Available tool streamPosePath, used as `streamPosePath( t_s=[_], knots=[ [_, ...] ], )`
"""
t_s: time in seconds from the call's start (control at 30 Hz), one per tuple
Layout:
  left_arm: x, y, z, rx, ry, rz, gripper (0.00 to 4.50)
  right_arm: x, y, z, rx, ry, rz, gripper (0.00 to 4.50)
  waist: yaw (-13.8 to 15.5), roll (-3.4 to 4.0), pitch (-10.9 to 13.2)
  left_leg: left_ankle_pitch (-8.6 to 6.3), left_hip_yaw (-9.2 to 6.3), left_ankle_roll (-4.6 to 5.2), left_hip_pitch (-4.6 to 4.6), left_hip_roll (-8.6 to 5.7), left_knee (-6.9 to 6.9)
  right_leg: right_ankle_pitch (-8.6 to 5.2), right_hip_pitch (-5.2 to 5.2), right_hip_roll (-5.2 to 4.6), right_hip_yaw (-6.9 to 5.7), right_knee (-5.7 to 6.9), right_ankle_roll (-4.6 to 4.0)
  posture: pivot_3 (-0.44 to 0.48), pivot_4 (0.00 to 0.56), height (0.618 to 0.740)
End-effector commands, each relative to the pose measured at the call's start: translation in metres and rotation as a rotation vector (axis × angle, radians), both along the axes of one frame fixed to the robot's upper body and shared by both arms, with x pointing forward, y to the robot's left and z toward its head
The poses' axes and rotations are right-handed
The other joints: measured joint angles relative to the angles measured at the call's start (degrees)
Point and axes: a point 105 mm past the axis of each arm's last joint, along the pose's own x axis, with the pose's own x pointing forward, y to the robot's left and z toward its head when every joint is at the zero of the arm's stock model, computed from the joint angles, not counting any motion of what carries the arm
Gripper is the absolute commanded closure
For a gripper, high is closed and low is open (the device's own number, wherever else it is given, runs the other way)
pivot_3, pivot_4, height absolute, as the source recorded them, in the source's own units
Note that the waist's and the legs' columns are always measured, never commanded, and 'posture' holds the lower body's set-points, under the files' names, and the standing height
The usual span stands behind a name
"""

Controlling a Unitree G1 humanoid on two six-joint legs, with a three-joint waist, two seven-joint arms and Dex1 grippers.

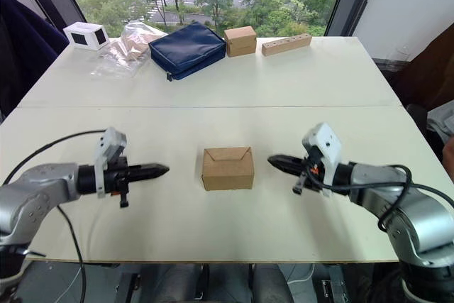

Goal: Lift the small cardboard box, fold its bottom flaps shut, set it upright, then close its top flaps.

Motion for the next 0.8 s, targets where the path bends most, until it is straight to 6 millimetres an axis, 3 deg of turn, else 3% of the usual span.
streamPosePath(
  t_s=[0.03,0.2,0.37,0.8],
  knots=[
    [-0.01,0.002,-0.003,0.021,-0.017,-0.011,4.49,-0.019,0.002,0.001,0.015,0.028,0.047,4.5,-0.02,0.0,0.0,0.0,0.0,0.0,0.03,0.03,0.0,0.0,0.02,0.01,0.0,0.01,-0.01,0.0,0.15,0.74],
    [-0.026,0.009,-0.028,0.047,0.055,0.02,4.49,-0.033,-0.018,-0.029,-0.08,0.132,-0.002,4.5,0.07,0.01,-0.01,-0.02,0.04,0.03,0.04,0.07,-0.01,0.0,0.05,0.03,0.0,-0.07,-0.02,0.0,0.15,0.74],
    [-0.035,0.007,-0.035,0.047,0.077,0.007,4.49,-0.031,-0.022,-0.032,-0.082,0.127,-0.027,4.5,0.04,0.02,-0.01,-0.02,0.05,0.03,0.09,0.08,0.0,0.01,0.09,0.04,0.01,-0.06,-0.03,0.0,0.15,0.74],
    [-0.03,0.006,-0.03,0.002,0.092,0.023,4.49,-0.027,-0.024,-0.036,-0.086,0.119,-0.045,4.5,0.08,0.01,-0.01,-0.02,0.05,0.03,0.07,0.09,-0.01,0.0,0.09,0.05,-0.01,-0.07,-0.03,0.0,0.15,0.74]
  ],
)
